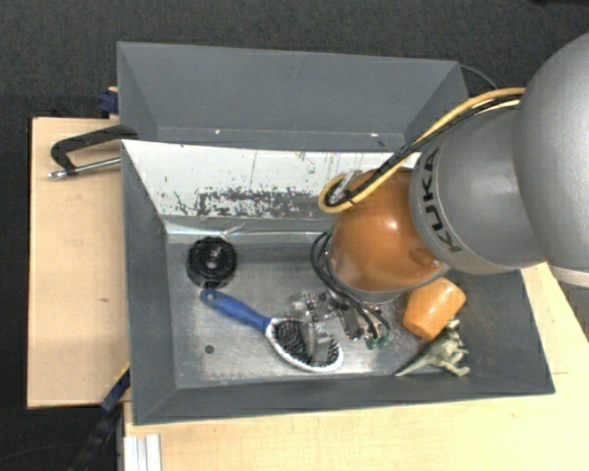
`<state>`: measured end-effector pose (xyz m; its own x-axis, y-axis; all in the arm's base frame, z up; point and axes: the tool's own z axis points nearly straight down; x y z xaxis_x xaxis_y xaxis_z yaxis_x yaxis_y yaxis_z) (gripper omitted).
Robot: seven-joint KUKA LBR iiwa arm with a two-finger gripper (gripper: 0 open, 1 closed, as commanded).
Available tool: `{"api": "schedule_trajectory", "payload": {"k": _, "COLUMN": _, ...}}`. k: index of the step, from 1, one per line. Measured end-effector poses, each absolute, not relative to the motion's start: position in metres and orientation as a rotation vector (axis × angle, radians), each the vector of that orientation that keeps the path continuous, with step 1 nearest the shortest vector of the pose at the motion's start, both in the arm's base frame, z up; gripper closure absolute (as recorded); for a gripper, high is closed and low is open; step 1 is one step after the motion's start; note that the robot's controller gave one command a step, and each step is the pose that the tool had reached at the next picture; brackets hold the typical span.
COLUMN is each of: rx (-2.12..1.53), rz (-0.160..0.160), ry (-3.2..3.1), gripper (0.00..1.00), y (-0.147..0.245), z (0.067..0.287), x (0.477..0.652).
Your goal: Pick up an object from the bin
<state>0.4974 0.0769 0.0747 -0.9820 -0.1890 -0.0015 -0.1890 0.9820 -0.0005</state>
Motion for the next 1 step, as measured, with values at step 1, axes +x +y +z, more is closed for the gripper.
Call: {"api": "schedule_trajectory", "payload": {"k": 1, "rx": -0.326, "rz": 0.002, "ry": 3.111, "gripper": 1.00, "y": 0.0858, "z": 0.2083, "x": 0.5187}}
